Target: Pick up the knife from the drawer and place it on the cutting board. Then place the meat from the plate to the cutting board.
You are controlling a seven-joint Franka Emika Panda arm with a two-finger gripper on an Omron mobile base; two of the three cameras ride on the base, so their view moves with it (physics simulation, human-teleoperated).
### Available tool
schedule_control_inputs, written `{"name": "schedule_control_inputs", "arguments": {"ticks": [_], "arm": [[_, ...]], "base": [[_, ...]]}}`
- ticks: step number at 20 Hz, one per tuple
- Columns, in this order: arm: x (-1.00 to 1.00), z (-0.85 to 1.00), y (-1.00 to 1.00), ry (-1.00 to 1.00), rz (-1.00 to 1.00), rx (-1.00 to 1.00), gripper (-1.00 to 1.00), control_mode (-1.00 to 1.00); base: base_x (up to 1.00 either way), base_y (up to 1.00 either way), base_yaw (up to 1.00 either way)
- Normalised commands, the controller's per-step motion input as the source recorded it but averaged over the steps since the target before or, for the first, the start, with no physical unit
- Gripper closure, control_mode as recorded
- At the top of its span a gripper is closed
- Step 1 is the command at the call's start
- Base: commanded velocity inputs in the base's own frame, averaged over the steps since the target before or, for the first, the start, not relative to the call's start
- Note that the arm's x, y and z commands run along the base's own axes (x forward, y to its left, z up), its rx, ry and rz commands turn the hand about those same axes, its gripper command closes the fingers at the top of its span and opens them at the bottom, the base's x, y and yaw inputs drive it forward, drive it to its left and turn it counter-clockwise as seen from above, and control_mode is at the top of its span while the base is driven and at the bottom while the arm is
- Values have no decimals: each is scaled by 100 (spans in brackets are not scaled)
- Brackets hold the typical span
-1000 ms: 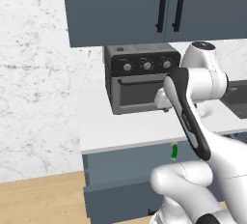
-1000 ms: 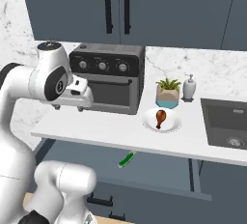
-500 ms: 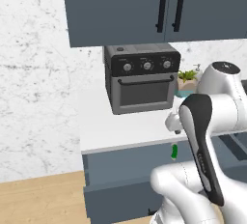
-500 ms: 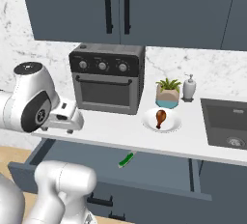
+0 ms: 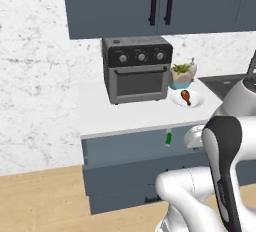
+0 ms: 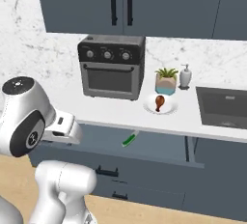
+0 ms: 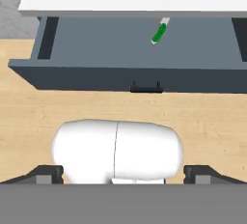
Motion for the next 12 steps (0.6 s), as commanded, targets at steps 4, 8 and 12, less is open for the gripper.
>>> {"name": "schedule_control_inputs", "arguments": {"ticks": [4, 8, 12], "arm": [[0, 0, 0, 0, 0, 0, -100, 100], [0, 0, 0, 0, 0, 0, -100, 100], [36, 0, -11, 1, 0, 0, -100, -100]], "base": [[-74, -18, -3], [-16, -14, -2], [7, -9, 0]]}}
